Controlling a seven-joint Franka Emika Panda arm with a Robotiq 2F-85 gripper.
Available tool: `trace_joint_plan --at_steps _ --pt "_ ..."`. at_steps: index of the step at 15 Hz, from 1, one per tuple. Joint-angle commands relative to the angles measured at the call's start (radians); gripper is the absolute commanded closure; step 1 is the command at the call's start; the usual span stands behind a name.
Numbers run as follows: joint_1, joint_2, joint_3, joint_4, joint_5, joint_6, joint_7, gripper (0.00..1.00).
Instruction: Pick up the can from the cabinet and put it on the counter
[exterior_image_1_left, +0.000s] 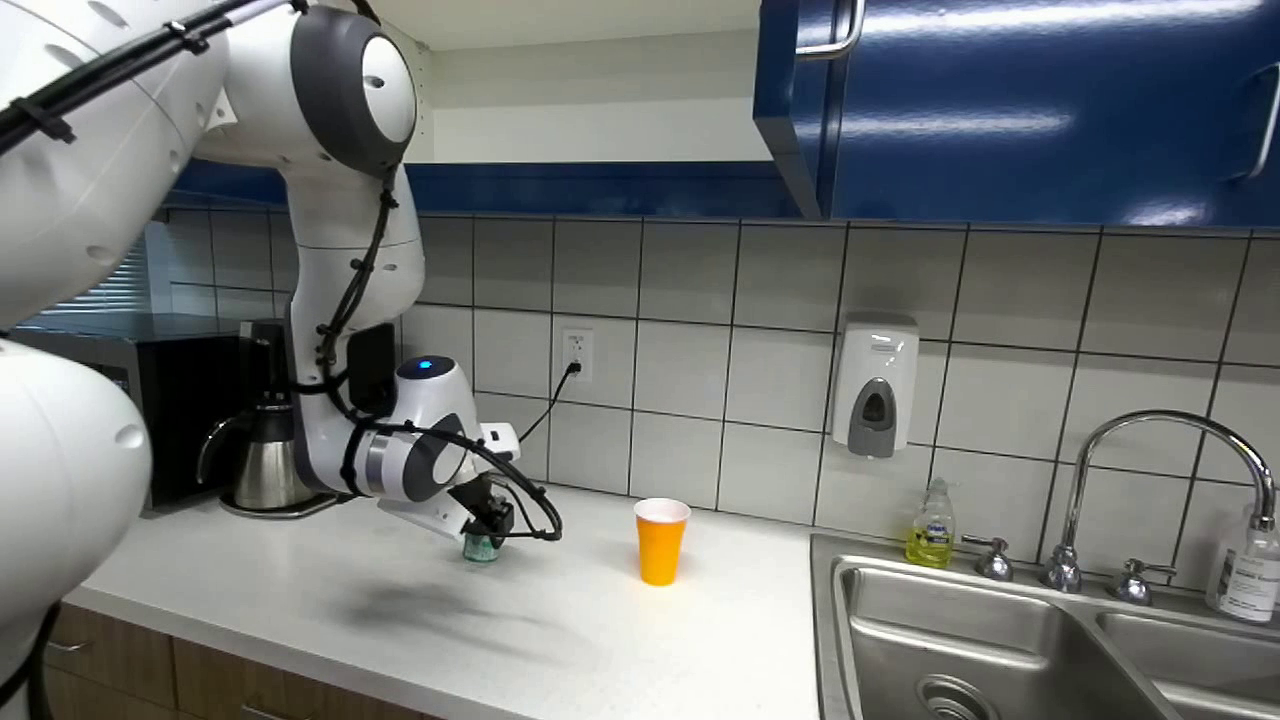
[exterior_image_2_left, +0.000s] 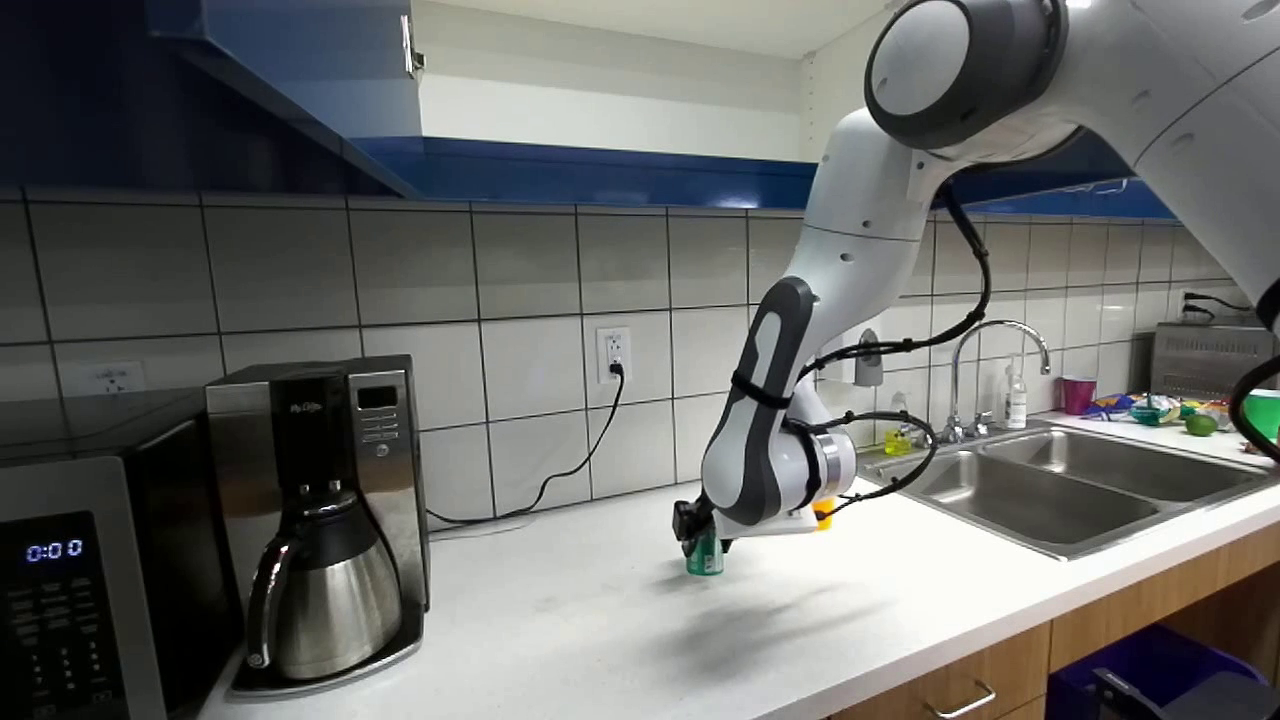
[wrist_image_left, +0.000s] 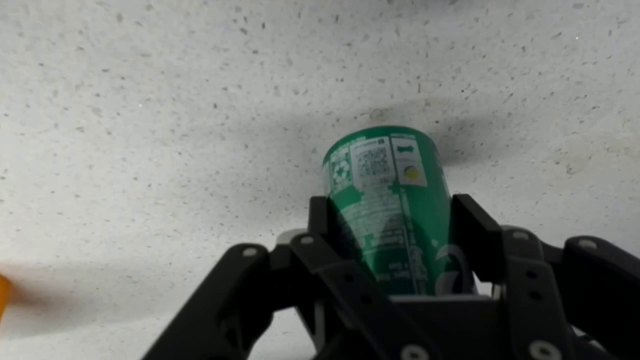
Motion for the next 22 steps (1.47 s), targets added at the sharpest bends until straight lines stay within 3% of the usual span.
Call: trace_joint_plan --at_steps 1,9,10,11,13,22 --pt "0.031 0.038 -0.017 0.041 0.044 0.038 -0.009 0.62" --pt "0.060 0.076 -0.038 0.079 0.071 0.041 -0.013 0.62" --pt "0.065 0.079 -0.043 0.082 0.075 0.038 -0.012 0.22" --pt "0.071 0.080 -0.049 0.083 0.079 0.038 -0.013 0.11" --pt "0.075 0.080 -0.052 0.084 0.082 0.036 -0.013 0.00" --pt "0.017 -0.002 -0.012 0.018 0.056 -0.052 -0.015 0.00"
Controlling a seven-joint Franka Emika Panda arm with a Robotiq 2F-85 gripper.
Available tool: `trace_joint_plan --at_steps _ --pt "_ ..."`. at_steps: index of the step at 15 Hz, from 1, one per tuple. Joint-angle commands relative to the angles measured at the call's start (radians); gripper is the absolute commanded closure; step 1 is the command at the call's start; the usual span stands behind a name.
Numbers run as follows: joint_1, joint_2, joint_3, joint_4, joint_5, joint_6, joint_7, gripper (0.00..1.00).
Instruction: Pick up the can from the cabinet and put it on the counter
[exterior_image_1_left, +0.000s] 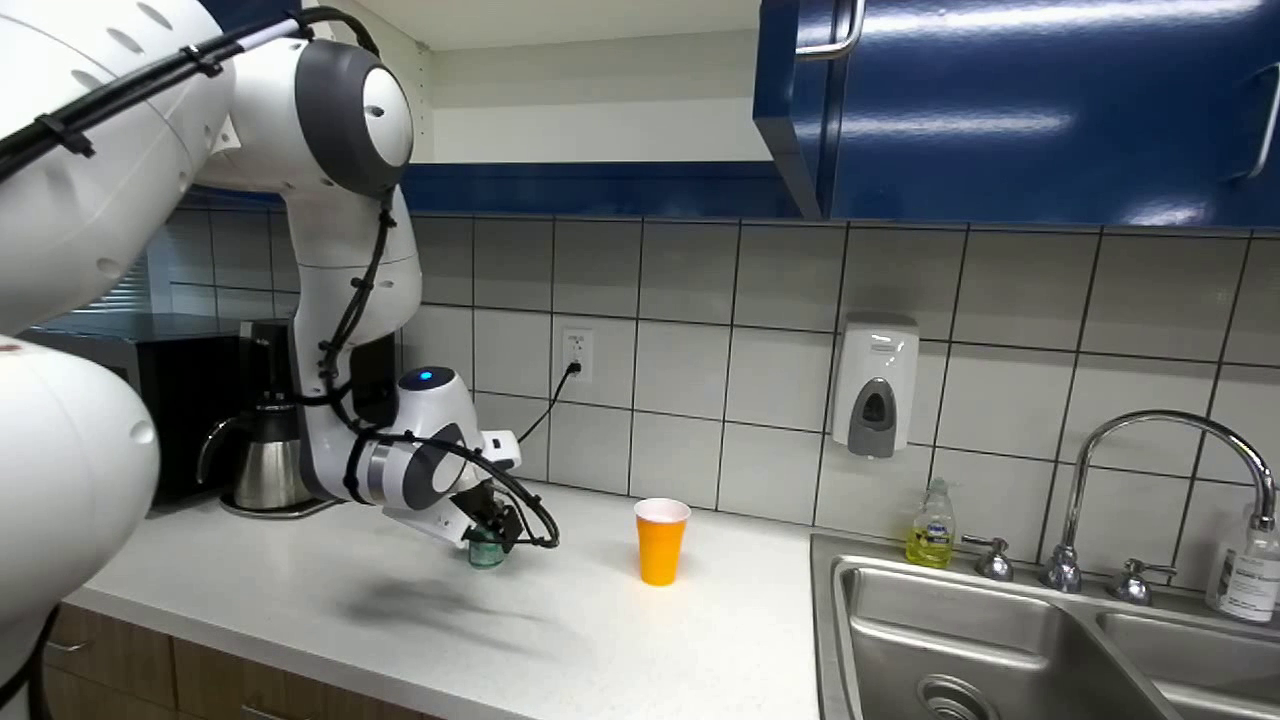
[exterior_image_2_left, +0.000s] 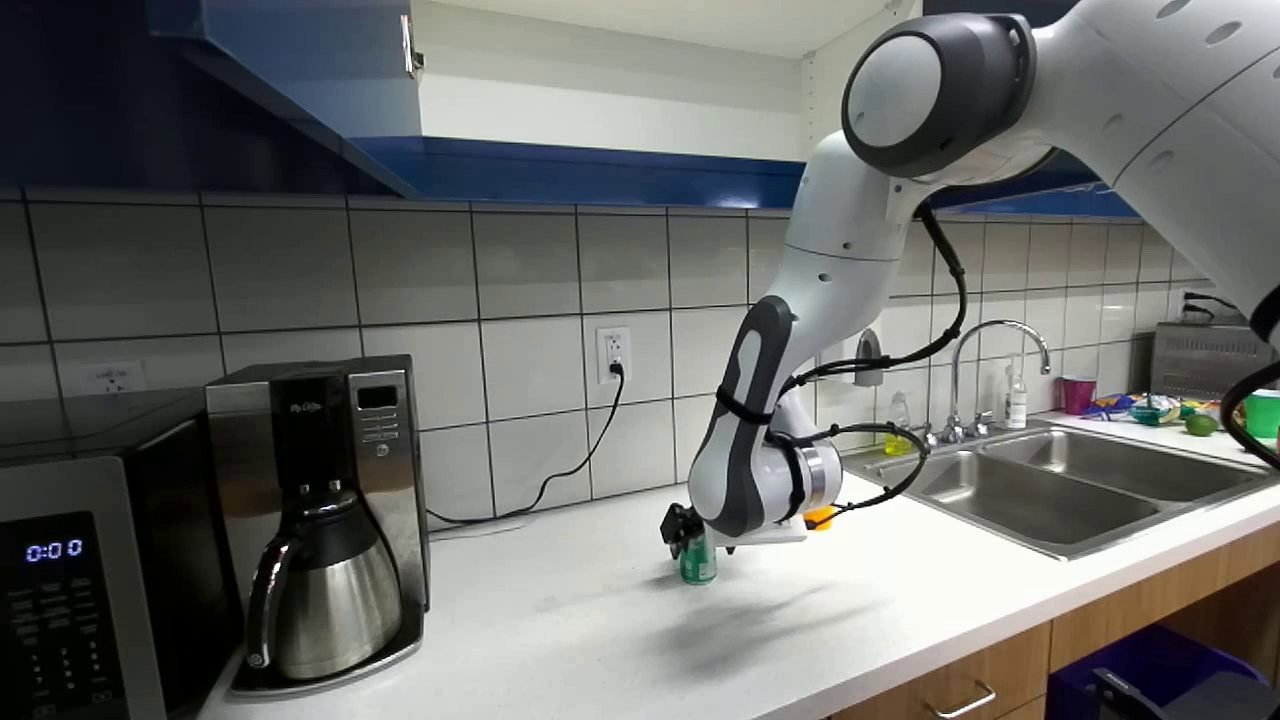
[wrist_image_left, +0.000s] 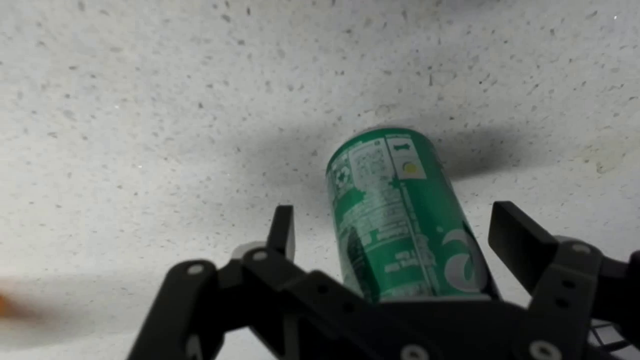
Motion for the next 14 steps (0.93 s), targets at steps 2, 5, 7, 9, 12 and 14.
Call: trace_joint_plan --at_steps 2,5,7,9,12,14 --pt "-0.037 -0.093 0.026 -0.069 -0.006 -0.071 -0.019 0.00" --pt "-0.031 -0.141 0.022 -0.105 -0.009 -0.089 -0.022 0.00" --pt "-0.022 -0.174 0.017 -0.128 -0.012 -0.097 -0.025 0.00" --pt "-0.020 -0.210 0.019 -0.153 -0.016 -0.111 -0.028 0.00" --pt "-0.007 -0.261 0.019 -0.193 -0.022 -0.155 -0.029 0.00" --pt "0.003 -0.306 0.018 -0.227 -0.030 -0.206 -0.030 0.00"
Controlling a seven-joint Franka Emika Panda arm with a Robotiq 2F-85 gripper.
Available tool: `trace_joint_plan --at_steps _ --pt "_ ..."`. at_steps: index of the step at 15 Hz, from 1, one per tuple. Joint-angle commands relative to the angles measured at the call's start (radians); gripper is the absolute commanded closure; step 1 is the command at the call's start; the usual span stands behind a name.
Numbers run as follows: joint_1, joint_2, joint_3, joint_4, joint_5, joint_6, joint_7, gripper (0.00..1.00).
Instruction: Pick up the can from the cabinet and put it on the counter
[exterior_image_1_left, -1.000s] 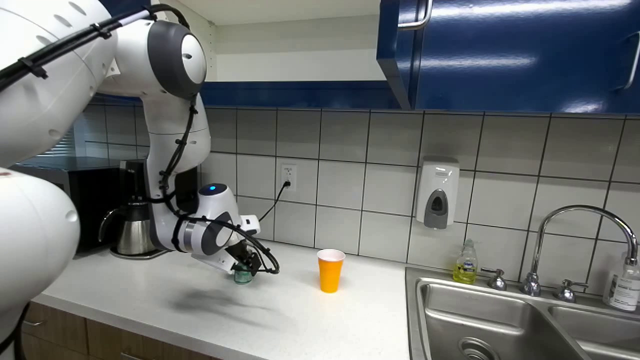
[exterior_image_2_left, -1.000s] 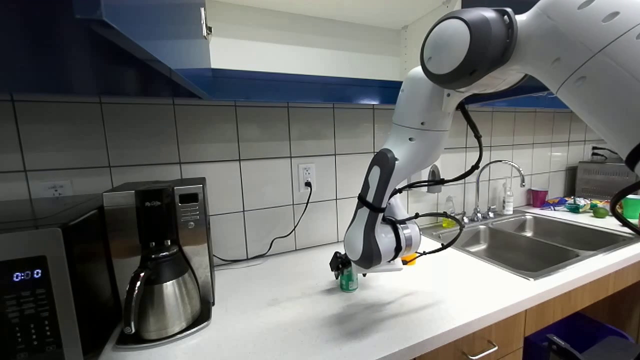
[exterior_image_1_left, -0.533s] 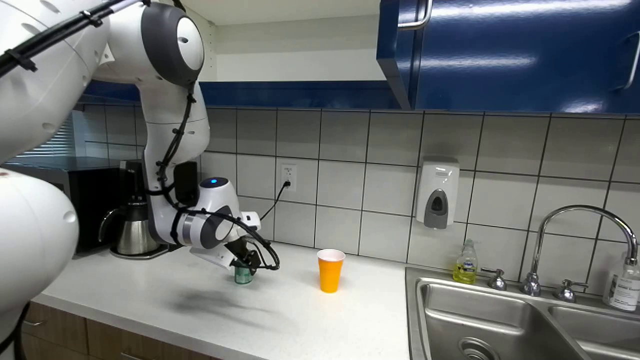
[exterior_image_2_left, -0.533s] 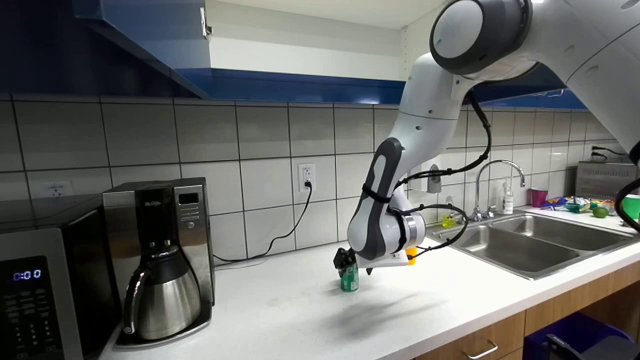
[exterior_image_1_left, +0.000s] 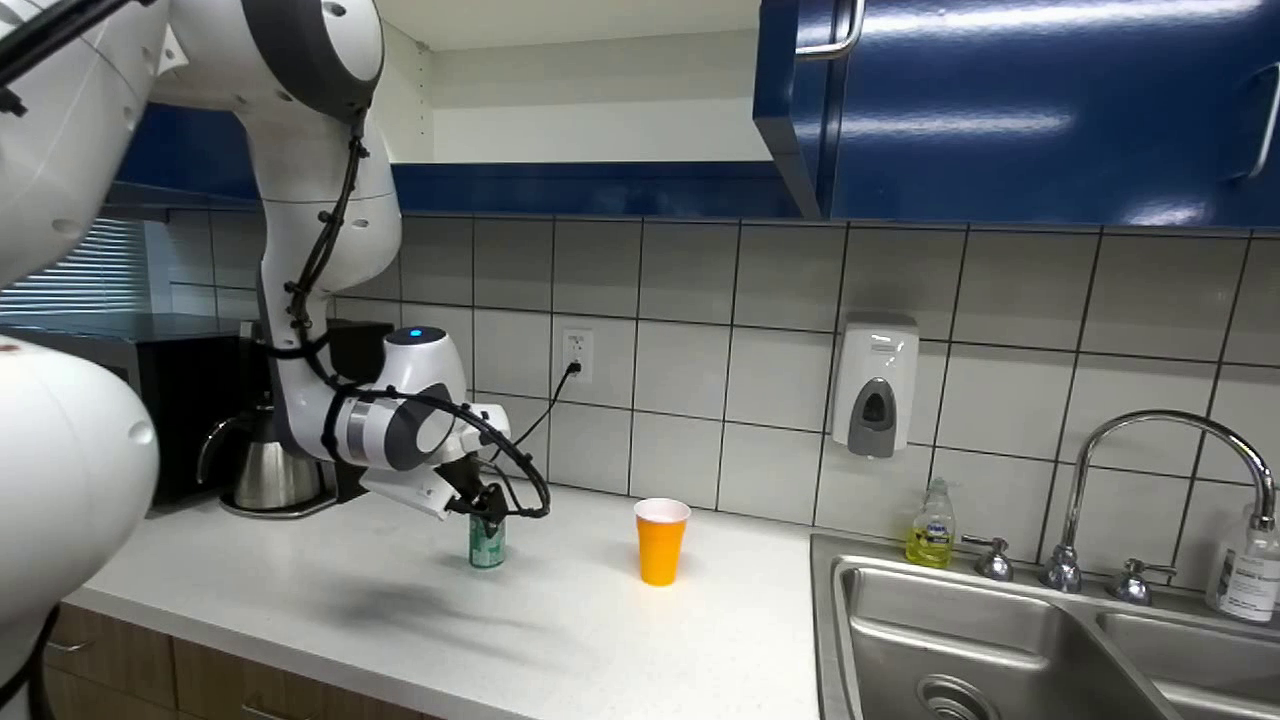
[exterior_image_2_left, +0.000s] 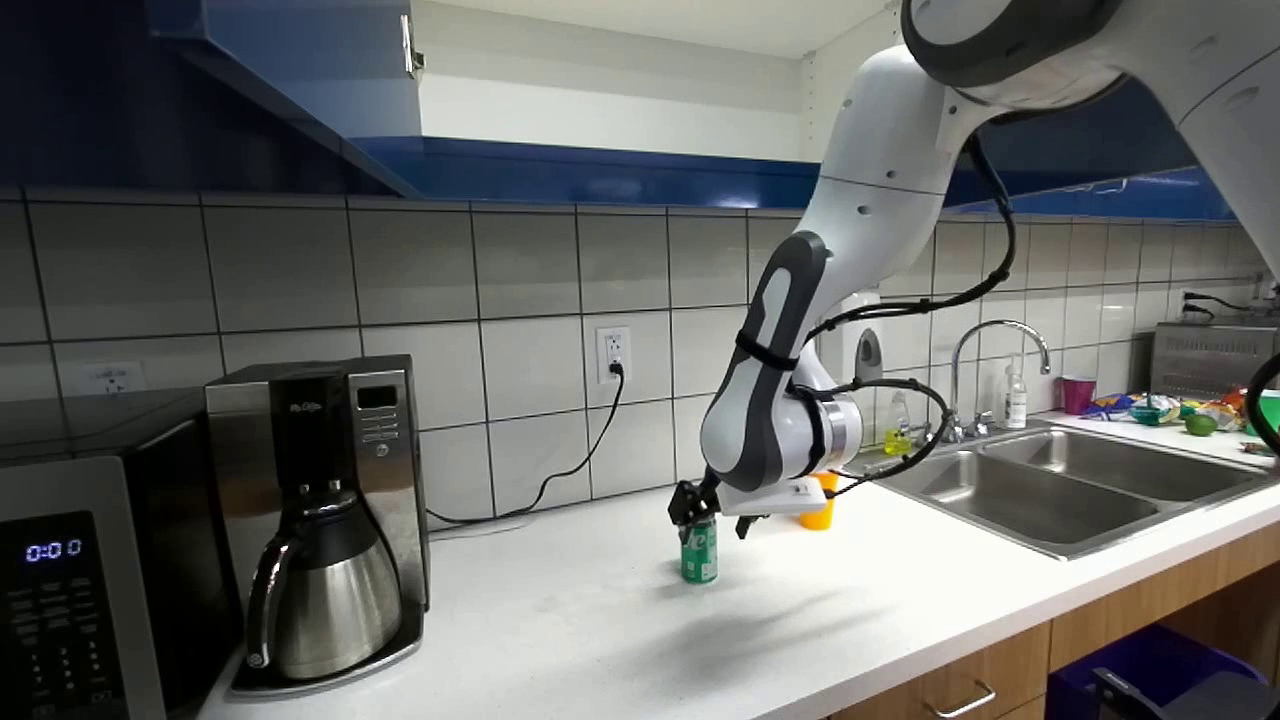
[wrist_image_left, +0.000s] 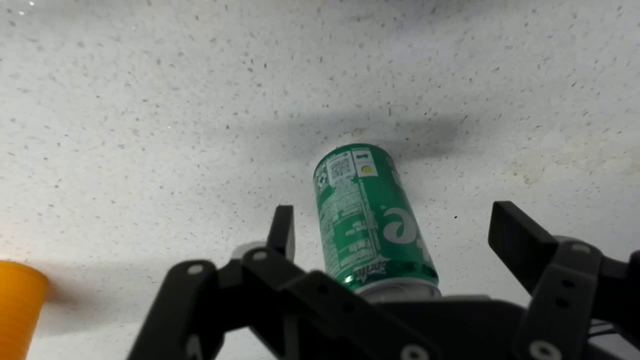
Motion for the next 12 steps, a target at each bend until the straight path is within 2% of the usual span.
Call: trace_joint_plan --at_steps 1,6,9,10,12 --pt "0.024 -0.120 -0.015 -0.086 -0.025 -0.112 -0.018 0.00" --pt "0.074 -0.245 -0.080 -0.159 -0.102 -0.240 0.015 0.00" --pt "0.068 -0.328 -0.096 -0.206 -0.177 -0.281 0.042 0.00" --pt "0.095 -0.353 -0.124 -0.218 -0.178 -0.298 0.035 0.00" --pt "0.089 -0.399 -0.126 -0.242 -0.196 -0.321 0.031 0.00"
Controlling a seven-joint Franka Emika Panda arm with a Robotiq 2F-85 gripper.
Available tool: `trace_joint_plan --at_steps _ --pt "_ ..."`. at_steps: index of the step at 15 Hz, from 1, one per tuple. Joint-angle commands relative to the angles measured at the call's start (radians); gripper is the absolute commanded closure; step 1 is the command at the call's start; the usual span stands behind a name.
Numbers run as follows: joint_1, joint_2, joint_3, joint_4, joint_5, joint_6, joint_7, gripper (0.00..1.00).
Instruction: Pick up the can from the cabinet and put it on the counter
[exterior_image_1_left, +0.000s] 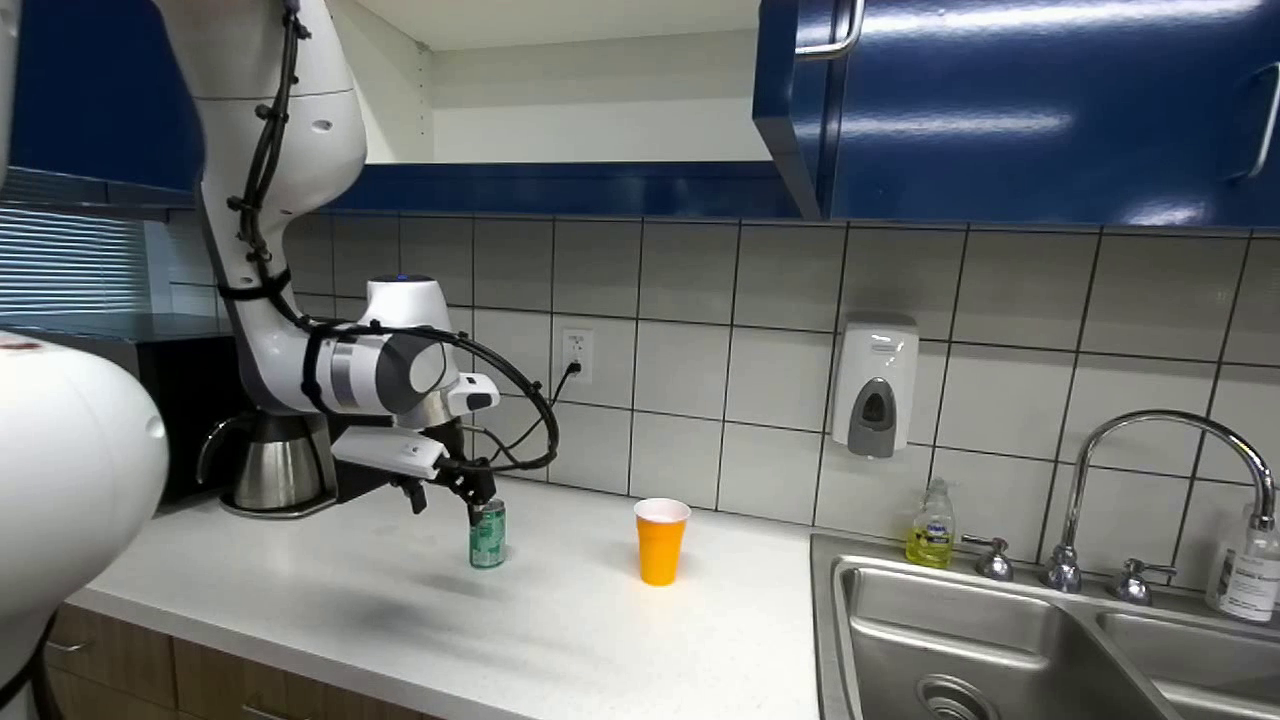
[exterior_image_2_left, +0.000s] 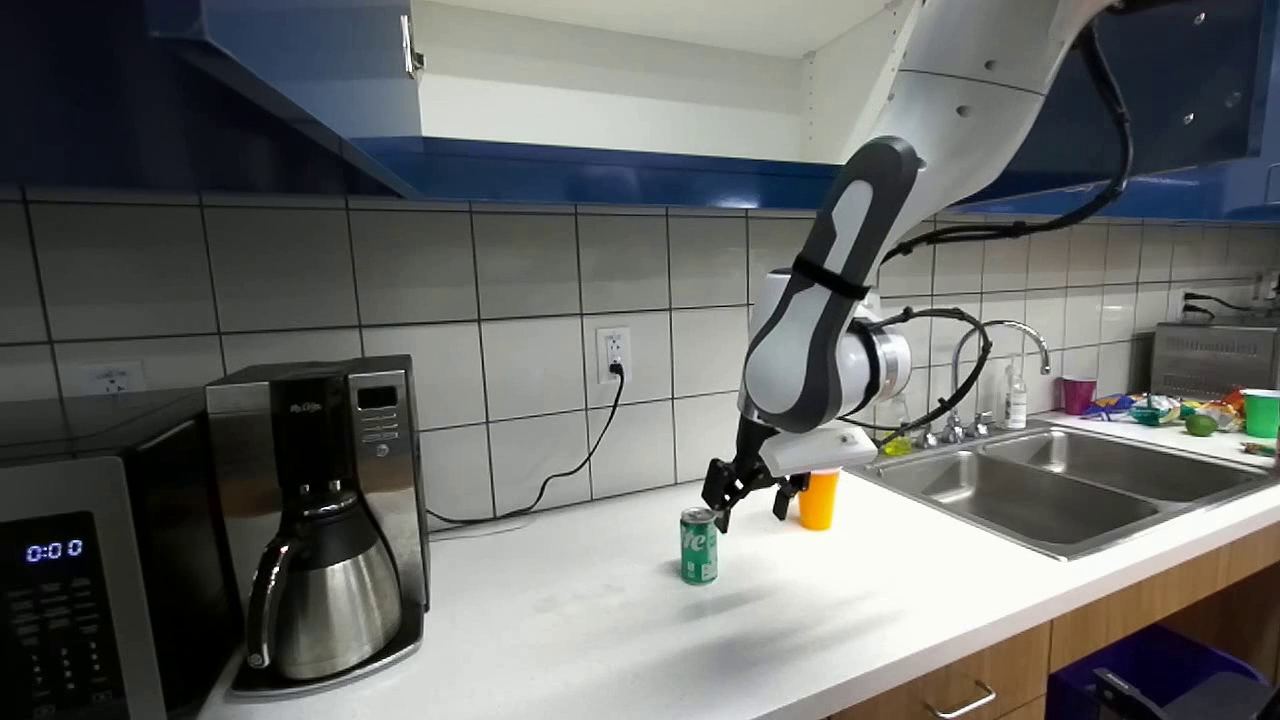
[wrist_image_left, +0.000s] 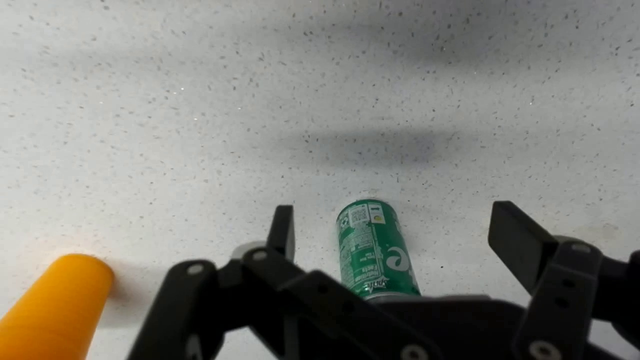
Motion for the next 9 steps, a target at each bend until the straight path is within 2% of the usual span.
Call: trace_joint_plan --at_steps 1,7,8,9 --pt "0.022 -0.128 -0.031 -0.069 -0.049 -0.071 0.024 0.00" --pt "0.009 -0.210 -0.028 -0.101 -0.065 -0.100 0.036 0.00" --pt "-0.078 -0.154 0.066 -0.075 -0.032 -0.065 0.001 0.00" --pt "-0.079 -0.163 0.067 -0.079 -0.032 -0.068 0.002 0.00"
